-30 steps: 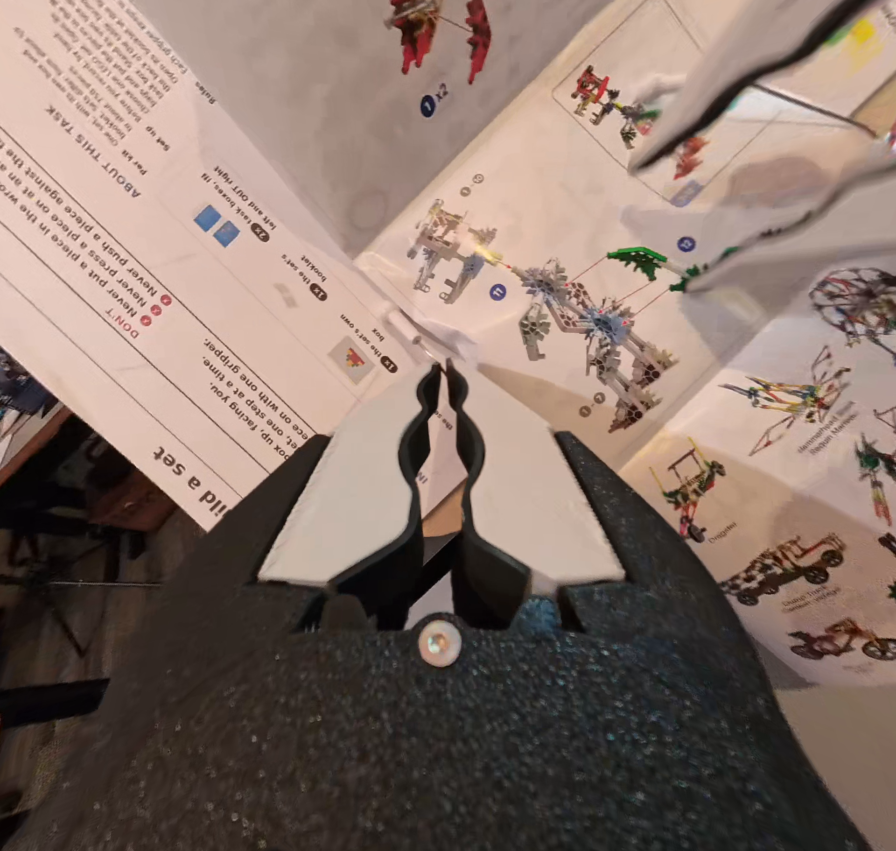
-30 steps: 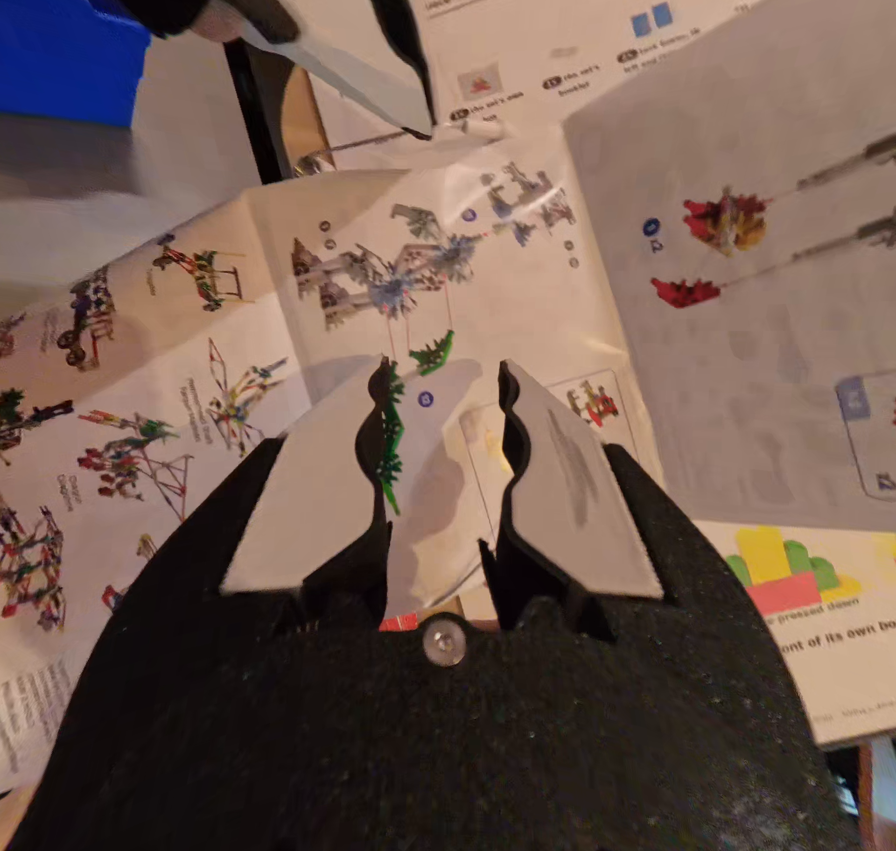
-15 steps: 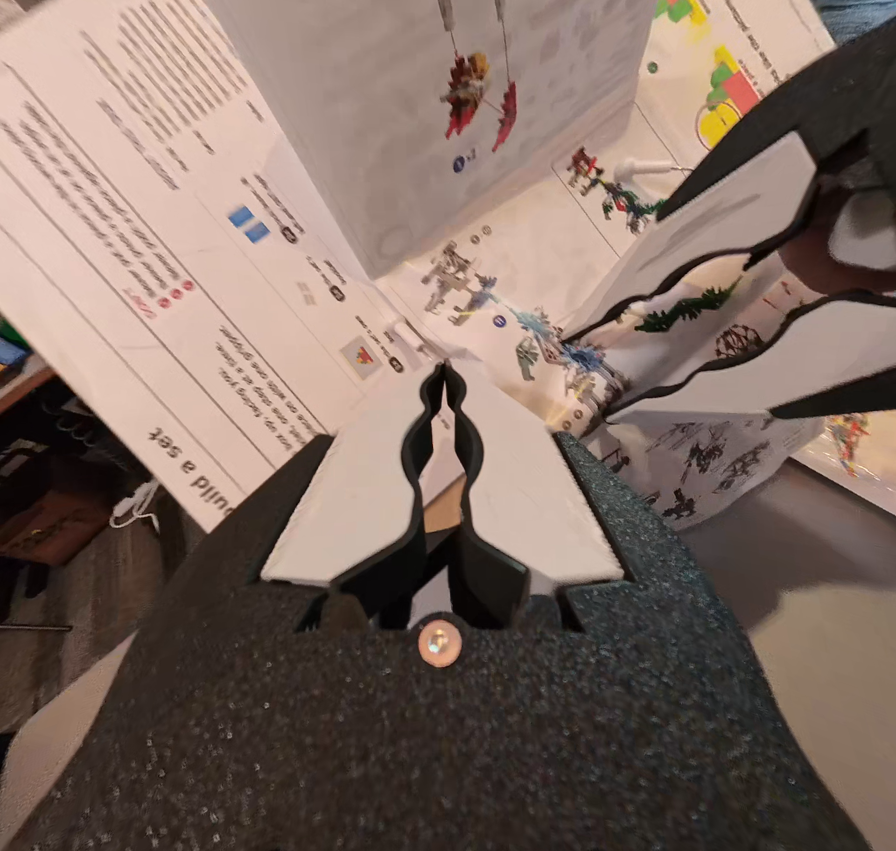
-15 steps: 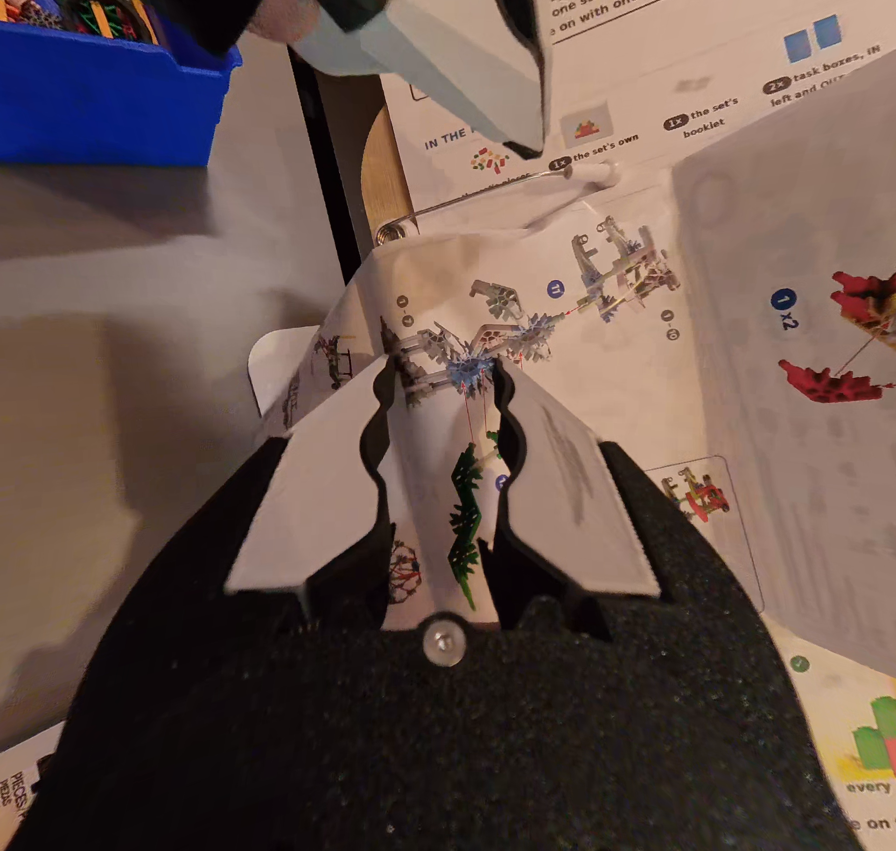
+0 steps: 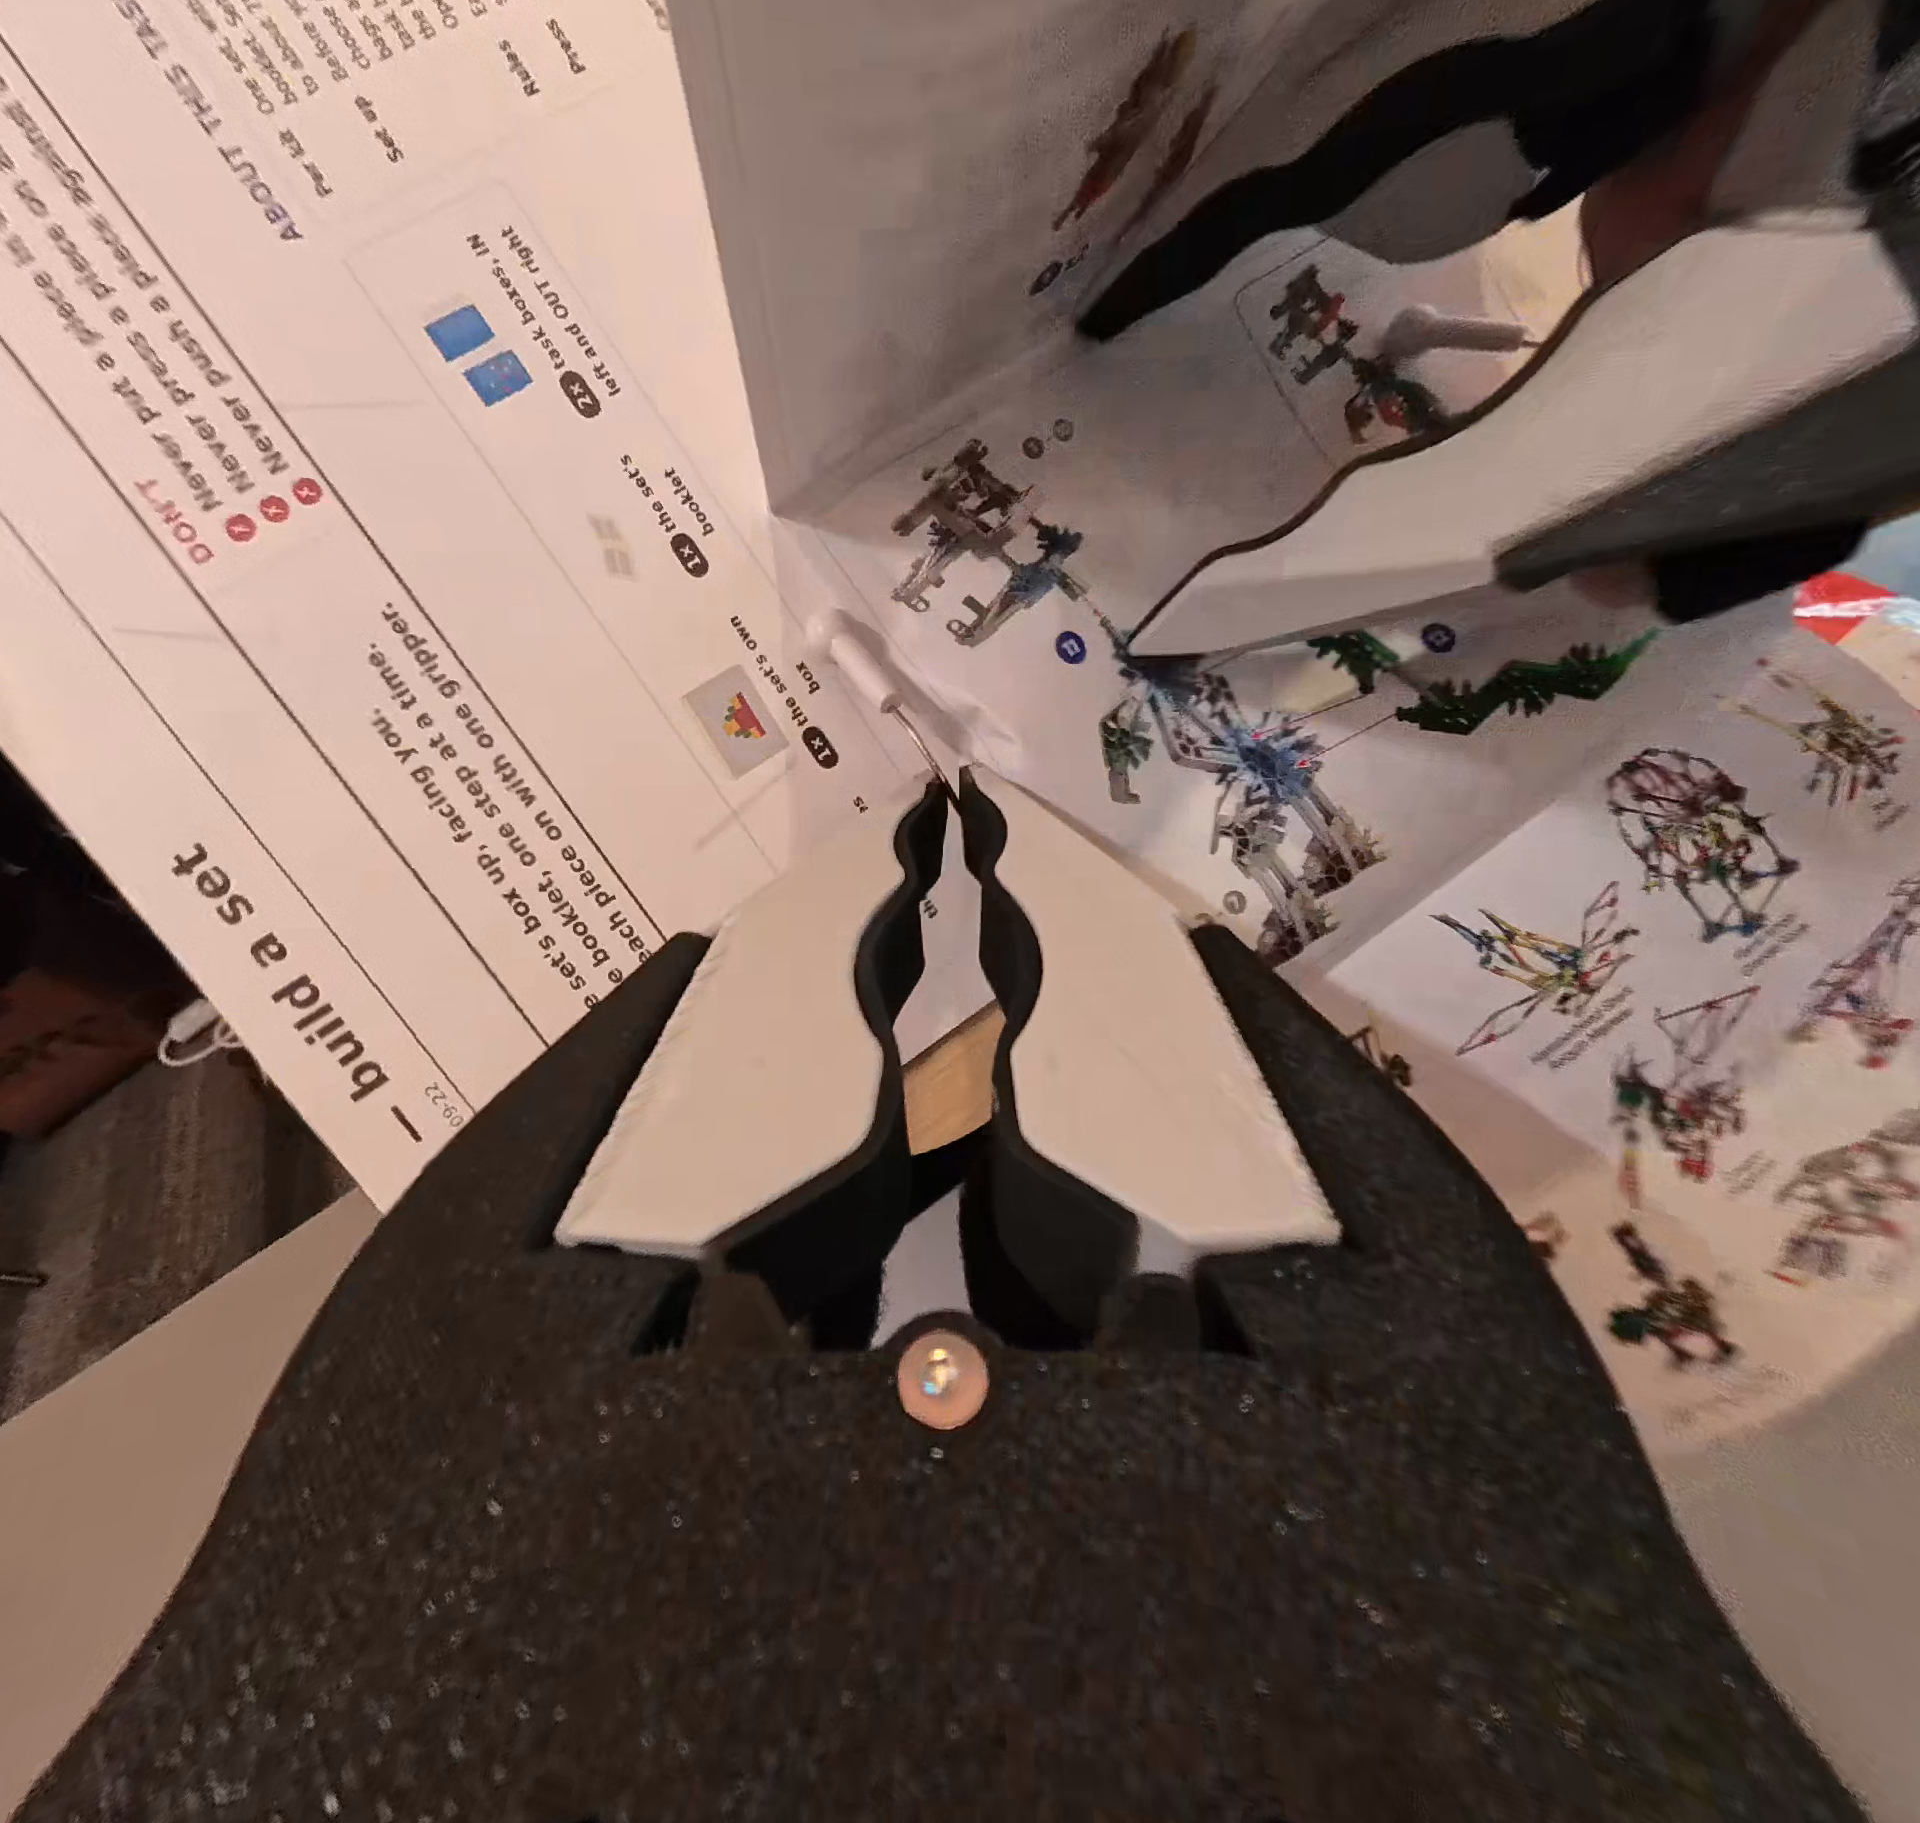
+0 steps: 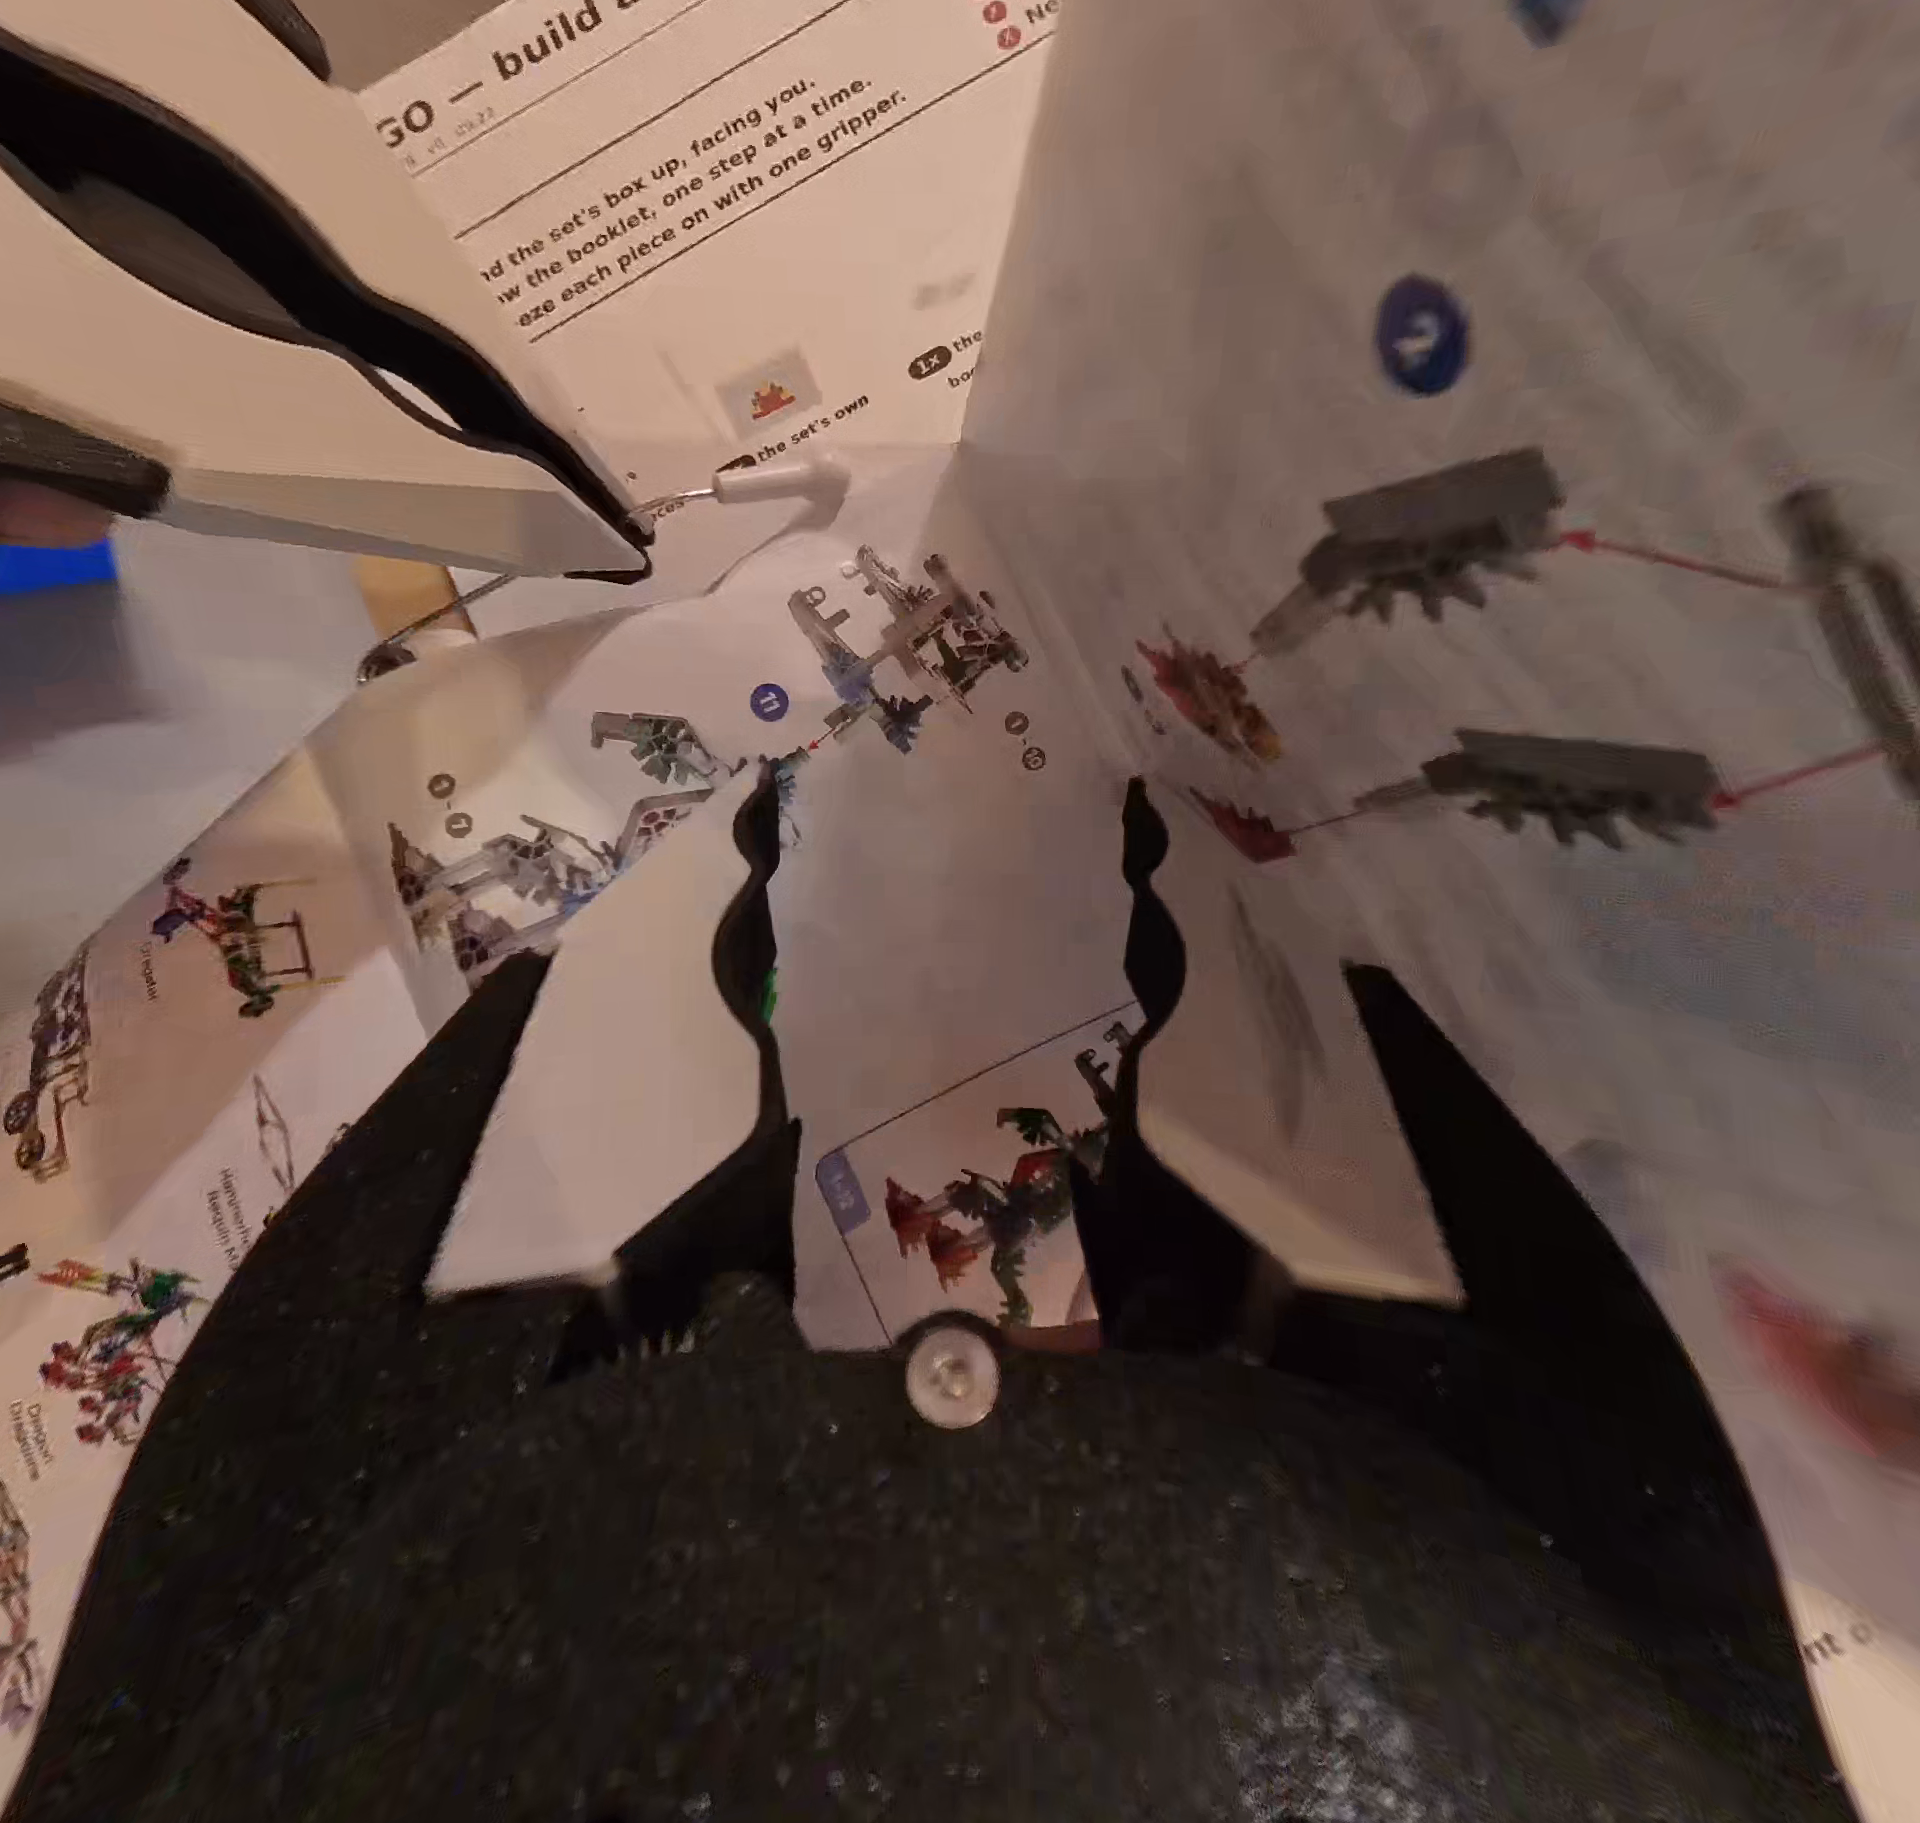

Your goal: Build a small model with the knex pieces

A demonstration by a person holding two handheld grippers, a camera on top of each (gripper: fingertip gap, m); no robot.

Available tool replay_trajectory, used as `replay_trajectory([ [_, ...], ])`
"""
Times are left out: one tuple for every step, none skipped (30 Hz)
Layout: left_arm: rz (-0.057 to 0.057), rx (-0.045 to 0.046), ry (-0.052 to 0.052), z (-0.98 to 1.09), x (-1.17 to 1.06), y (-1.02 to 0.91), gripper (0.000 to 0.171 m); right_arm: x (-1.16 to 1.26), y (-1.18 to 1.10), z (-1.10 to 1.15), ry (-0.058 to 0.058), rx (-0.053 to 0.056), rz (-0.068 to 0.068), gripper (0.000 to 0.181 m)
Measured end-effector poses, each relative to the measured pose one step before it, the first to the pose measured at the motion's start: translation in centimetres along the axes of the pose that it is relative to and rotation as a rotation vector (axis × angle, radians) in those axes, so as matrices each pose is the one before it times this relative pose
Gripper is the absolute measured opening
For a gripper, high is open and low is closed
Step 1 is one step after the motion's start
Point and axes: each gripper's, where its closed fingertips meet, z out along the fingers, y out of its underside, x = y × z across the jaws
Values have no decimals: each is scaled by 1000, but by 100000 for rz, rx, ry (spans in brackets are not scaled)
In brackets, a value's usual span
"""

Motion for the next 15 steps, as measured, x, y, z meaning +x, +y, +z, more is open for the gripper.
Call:
replay_trajectory([
  [123, 1594, -34, -98, 115, -226, 0, 99, 116, 207, 2271, 222, -2249, 66],
  [532, 1128, -148, -88, 109, -191, 0, 70, 130, 92, 2481, -446, -1923, 66],
  [1590, 539, -572, -29, 112, -79, 0, 1, 30, 25, 1852, -824, -707, 67],
  [2042, 561, -238, -25, 194, -22, 0, -21, -25, -31, 1008, -420, 16, 67],
  [1837, 1092, 22, -59, 247, -102, 0, -29, -7, -23, 522, -52, -144, 67],
  [1818, 273, -848, -87, 67, -30, 0, 9, 25, -66, 418, 296, -711, 67],
  [2666, -562, -934, -25, 56, 14, 0, 0, 41, -57, 118, 456, -837, 67],
  [4321, -1355, -949, 39, 81, 39, 0, 9, 6, -73, -223, 236, -127, 67],
  [4402, -1428, 502, 89, 312, -81, 0, 7, 15, -34, -211, -129, 114, 67],
  [3076, -1810, 1748, 190, 458, -102, 0, 11, -16, 68, 45, -443, -95, 67],
  [2432, -1806, 1815, 291, 480, -55, 0, -26, -11, 26, 184, -353, 758, 67],
  [3364, -3045, -680, 434, 159, 208, 0, -2, 18, 13, 19, -365, 843, 67],
  [4346, -3117, -2711, 391, -147, 278, 0, 97, 38, 8, 346, -745, 252, 66],
  [46, -774, -1830, 162, -116, -89, 0, 213, 197, -23, 1033, -1241, 497, 66],
  [-3736, -294, -104, 75, -15, -45, 0, 105, 78, 45, 91, -369, 736, 66],
])
